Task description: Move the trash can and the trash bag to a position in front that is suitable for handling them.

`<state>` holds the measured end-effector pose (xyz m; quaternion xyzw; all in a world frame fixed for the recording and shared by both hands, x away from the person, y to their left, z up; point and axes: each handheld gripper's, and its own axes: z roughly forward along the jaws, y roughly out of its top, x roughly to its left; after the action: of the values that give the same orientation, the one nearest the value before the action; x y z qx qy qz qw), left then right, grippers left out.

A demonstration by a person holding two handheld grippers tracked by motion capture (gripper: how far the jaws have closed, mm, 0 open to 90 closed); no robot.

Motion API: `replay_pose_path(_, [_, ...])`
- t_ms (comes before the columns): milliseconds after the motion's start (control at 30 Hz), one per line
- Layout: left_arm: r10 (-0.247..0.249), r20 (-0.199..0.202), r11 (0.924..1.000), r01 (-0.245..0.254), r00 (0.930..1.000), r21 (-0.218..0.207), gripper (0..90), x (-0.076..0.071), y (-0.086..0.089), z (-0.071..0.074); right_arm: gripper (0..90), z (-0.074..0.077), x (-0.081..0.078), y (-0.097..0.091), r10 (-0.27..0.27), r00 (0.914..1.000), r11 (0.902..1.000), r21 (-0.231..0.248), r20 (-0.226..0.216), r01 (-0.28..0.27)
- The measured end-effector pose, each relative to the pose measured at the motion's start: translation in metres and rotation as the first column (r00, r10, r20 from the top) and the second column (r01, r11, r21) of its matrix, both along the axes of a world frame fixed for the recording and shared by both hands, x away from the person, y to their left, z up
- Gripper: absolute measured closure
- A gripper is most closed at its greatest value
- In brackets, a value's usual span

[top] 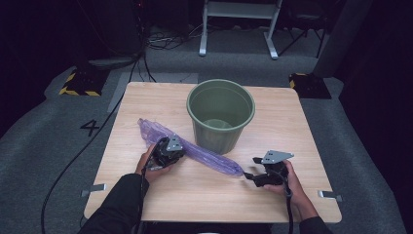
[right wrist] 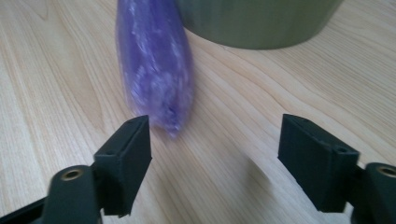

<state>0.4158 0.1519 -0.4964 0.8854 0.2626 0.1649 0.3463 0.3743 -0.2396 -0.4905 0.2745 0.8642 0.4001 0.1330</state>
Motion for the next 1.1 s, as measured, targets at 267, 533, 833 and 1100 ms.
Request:
replay_pose_path(267, [0.011, -0.004, 0.9998, -0.011, 0.9999, -0.015, 89.6, -0.003, 0.010, -0.001, 19.9, -0.002, 0.009, -0.024, -0.095, 0.9953, 0.9952, 0.020, -0.020, 0.095])
replay_pose_path(533, [0.033, 0.007, 0.9993, -0.033, 0.9994, -0.019, 89.7, -0.010, 0.020, -0.002, 21.0, -0.011, 0.021, -0.029, -0.145, 0.9888, 0.9891, -0.030, -0.033, 0.145])
replay_pose_path(833, [0.061, 0.003, 0.9971, -0.061, 0.9981, -0.046, 89.7, -0.011, 0.028, -0.001, 17.8, -0.013, 0.028, -0.025, -0.141, 0.9897, 0.9898, -0.023, -0.026, 0.140])
replay_pose_path(1100, [0.075, 0.019, 0.9962, -0.074, 0.9970, -0.046, 89.8, -0.012, 0.031, 0.001, 16.4, -0.013, 0.028, -0.024, -0.142, 0.9895, 0.9896, -0.027, -0.028, 0.141])
